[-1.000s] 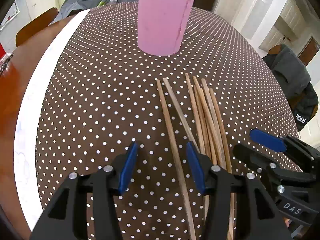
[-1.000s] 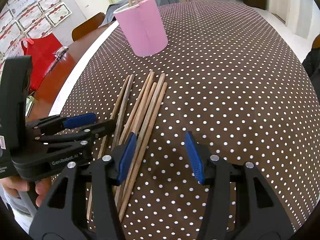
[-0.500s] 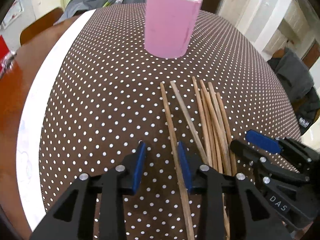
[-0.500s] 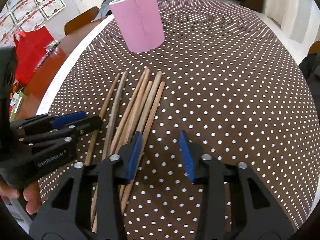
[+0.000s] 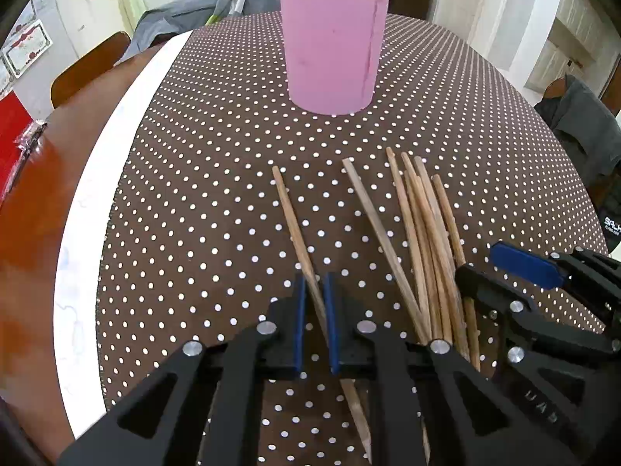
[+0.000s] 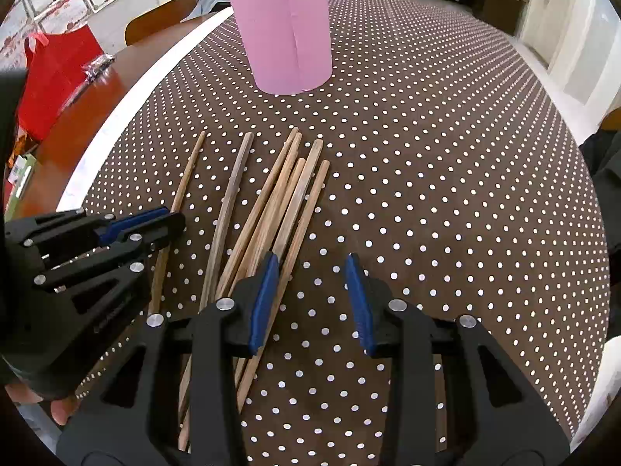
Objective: Organize utensils
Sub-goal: 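Close the left tool on a stick while the right tool grasps another, then lift both sticks and lower them into the pink cup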
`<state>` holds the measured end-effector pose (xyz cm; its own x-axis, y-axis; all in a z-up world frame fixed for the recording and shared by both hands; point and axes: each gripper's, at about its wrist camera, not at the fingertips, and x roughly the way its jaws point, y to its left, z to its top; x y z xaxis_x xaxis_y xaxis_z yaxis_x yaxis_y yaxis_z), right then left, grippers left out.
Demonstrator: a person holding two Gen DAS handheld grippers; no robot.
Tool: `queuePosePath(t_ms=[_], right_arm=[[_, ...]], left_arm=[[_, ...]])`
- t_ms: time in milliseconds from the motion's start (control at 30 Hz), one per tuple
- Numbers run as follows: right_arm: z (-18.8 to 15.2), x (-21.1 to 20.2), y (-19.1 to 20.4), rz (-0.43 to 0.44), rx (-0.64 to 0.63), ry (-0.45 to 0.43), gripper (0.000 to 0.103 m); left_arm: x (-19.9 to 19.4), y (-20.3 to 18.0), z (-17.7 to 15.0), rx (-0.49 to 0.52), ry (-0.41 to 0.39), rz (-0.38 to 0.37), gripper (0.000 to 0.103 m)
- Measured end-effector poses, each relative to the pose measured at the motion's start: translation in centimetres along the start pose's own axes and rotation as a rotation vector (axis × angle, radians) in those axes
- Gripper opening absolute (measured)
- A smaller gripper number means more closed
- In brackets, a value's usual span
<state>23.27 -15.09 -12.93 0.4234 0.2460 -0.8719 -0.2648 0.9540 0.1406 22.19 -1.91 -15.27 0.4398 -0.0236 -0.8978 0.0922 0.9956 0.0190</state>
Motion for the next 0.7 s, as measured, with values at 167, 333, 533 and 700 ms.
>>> queuePosePath(t_ms=[167, 333, 533, 700], right_arm=[[0.6, 0.4, 0.1, -0.006, -0.002, 0.023, 0.035], [0.8, 0.9, 1.8, -0.118, -0.101, 0.045, 0.034], [0.8, 1.1, 1.5, -0.103, -0.106, 0.027, 0.025], [0.5, 0.8, -0.4, -0.046, -0.062, -0.010, 0.011]], left_arm=[[-0.1, 0.9, -0.2, -0.024, -0.004, -0.025, 0.008], [0.0, 0.4, -0.3, -0.007, -0.008, 0.009, 0.008], [-0.2, 1.1, -0.3, -0.032, -0.011, -0.039, 0.006], [-0.2, 1.7, -0.5, -0.069, -0.039, -0.089, 0.006]])
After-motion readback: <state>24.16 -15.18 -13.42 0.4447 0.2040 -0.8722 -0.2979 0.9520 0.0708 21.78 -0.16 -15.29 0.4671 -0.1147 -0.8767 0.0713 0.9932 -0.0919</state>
